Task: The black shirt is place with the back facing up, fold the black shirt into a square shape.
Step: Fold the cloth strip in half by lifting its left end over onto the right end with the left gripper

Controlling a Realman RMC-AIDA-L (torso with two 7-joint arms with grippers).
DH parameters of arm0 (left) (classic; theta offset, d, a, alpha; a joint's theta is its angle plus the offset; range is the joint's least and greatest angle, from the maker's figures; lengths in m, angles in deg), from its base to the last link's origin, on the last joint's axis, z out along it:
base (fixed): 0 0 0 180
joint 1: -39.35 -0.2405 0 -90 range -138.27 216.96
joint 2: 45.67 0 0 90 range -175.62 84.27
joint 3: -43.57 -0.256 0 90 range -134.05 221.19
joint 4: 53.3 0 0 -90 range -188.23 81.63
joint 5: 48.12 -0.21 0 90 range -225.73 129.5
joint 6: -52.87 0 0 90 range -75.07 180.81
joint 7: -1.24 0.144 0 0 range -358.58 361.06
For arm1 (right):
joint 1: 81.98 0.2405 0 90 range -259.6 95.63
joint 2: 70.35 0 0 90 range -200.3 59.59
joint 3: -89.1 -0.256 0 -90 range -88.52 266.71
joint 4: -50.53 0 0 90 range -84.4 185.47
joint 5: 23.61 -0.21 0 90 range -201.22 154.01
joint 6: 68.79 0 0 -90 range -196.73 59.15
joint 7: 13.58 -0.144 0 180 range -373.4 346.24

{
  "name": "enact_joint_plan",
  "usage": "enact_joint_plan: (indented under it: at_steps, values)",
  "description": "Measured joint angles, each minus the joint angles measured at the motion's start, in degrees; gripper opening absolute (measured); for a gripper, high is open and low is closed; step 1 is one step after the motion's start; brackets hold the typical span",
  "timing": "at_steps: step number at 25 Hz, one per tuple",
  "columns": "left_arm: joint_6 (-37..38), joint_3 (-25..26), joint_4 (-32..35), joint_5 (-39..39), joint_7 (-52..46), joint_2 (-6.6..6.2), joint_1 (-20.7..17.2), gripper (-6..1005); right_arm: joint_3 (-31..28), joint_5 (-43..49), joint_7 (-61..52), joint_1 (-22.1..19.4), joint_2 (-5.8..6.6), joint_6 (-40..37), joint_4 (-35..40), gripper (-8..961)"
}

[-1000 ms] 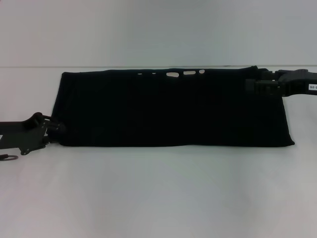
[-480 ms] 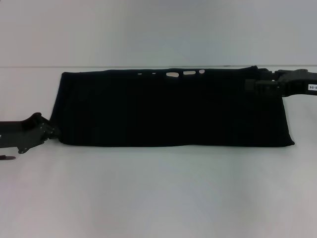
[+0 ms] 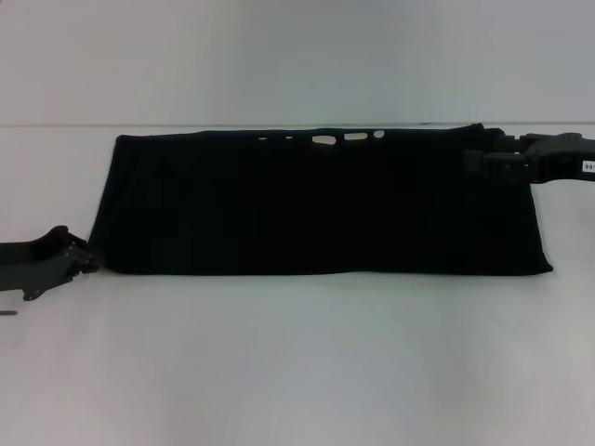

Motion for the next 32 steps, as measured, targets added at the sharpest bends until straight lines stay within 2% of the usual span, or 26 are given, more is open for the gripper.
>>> enact_joint_plan:
  at_steps: [24, 26, 32]
  values:
    - [-2.4, 0.5, -2.0, 0.9, -1.0, 0.02, 0.5, 113, -0.8, 0.0, 0.1, -0.7, 0.07, -0.4, 0.0, 778]
    - [-2.7, 0.5, -2.4, 0.9, -1.0, -0.02, 0.7, 294, -0.8, 0.0, 0.0, -0.8, 0.10, -0.4, 0.0, 779]
    - [-3.3, 0.3, -2.7, 0.7, -1.4, -0.16, 1.1, 530, -0.8, -0.3, -0.2, -0.9, 0.19, -0.5, 0.0, 779]
